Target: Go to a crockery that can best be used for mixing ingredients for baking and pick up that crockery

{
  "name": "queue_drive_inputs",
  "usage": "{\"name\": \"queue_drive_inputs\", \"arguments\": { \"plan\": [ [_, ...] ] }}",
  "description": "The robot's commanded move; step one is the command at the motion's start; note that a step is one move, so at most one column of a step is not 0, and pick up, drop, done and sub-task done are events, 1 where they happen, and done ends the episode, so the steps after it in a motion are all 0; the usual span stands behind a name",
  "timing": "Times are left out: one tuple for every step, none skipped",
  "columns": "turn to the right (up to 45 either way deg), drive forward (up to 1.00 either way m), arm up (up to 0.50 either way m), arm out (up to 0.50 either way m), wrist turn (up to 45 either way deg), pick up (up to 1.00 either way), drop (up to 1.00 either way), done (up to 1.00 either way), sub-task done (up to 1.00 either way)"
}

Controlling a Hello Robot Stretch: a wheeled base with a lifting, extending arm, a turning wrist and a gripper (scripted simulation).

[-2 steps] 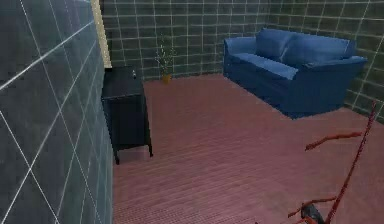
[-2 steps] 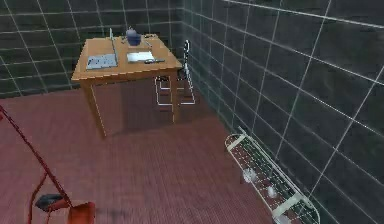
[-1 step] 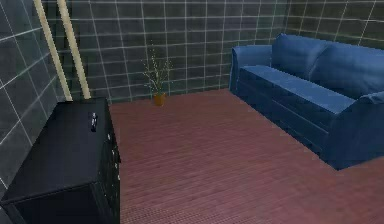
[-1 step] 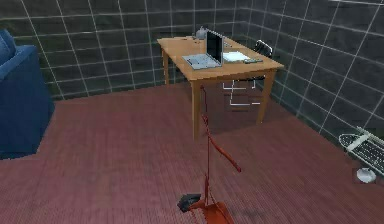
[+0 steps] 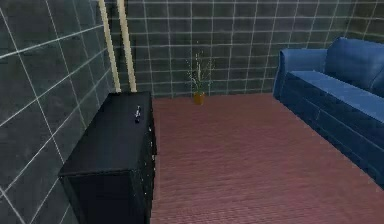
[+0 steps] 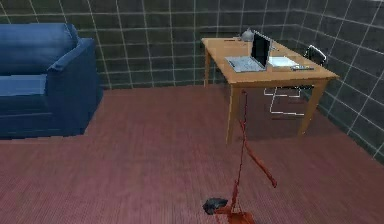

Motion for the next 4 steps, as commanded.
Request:
{"name": "queue_drive_inputs", "arguments": {
  "plan": [
    [0.0,0.1,0.0,0.0,0.0,0.0,0.0,0.0,0.0],
    [45.0,0.0,0.0,0.0,0.0,0.0,0.0,0.0,0.0],
    [36.0,0.0,0.0,0.0,0.0,0.0,0.0,0.0,0.0],
    [3.0,0.0,0.0,0.0,0.0,0.0,0.0,0.0,0.0]
  ]
}}
